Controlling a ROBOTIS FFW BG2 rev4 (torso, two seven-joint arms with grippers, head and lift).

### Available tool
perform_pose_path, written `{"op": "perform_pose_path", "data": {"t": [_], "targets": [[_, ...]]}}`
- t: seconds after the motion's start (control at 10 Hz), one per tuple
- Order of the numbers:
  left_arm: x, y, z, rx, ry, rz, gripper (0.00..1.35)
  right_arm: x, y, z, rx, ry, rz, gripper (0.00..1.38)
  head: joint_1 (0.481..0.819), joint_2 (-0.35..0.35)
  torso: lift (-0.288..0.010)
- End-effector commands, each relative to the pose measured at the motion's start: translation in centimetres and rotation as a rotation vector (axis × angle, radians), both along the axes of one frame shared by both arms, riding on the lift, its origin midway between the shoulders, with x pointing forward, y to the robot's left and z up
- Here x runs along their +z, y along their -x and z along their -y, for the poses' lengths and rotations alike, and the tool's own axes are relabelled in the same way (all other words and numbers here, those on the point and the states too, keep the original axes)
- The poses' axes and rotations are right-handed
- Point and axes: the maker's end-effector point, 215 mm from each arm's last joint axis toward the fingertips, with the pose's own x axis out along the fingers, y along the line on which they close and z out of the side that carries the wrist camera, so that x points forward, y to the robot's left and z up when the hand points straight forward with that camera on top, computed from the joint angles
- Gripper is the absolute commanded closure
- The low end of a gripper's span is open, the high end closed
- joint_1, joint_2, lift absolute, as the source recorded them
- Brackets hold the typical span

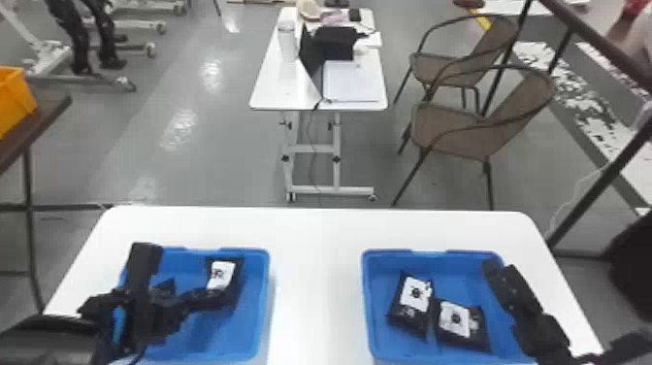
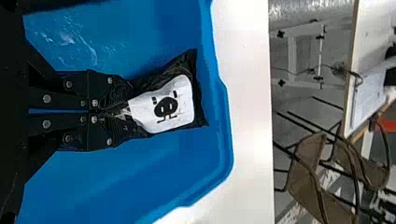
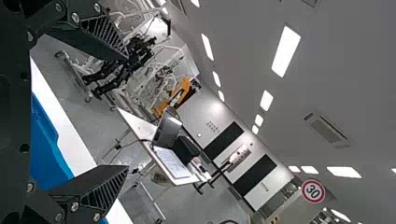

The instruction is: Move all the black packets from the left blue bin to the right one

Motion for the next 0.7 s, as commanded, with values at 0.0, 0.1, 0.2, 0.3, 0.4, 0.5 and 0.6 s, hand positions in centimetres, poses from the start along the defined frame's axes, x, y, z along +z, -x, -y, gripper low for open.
{"op": "perform_pose_path", "data": {"t": [0.0,0.1,0.2,0.3,0.4,0.5,0.6], "targets": [[3.5,-0.6,1.3,-0.063,0.050,0.100,1.16,0.4,-0.2,-0.1,0.005,-0.002,0.010,0.19,0.695,-0.022,0.000],[6.8,-0.6,3.1,-0.105,0.091,0.164,1.16,0.8,-0.3,-0.1,0.005,-0.002,0.019,0.19,0.695,-0.031,0.000],[10.1,-1.0,5.6,-0.173,0.136,0.221,1.16,1.7,-0.5,-0.1,0.009,0.009,0.038,0.19,0.695,-0.045,0.000],[12.7,-1.8,8.6,-0.244,0.166,0.263,1.16,2.8,-1.0,-0.5,0.021,0.021,0.060,0.19,0.695,-0.072,0.000],[15.1,-3.0,12.6,-0.327,0.203,0.294,1.16,4.0,-1.8,-1.8,0.049,0.030,0.082,0.19,0.695,-0.101,0.000],[17.1,-4.6,16.7,-0.444,0.194,0.313,1.16,5.2,-2.6,-3.3,0.092,0.052,0.098,0.19,0.695,-0.114,0.000],[18.2,-5.6,20.6,-0.552,0.216,0.323,1.16,6.0,-3.5,-4.9,0.142,0.086,0.105,0.19,0.695,-0.143,0.000]]}}
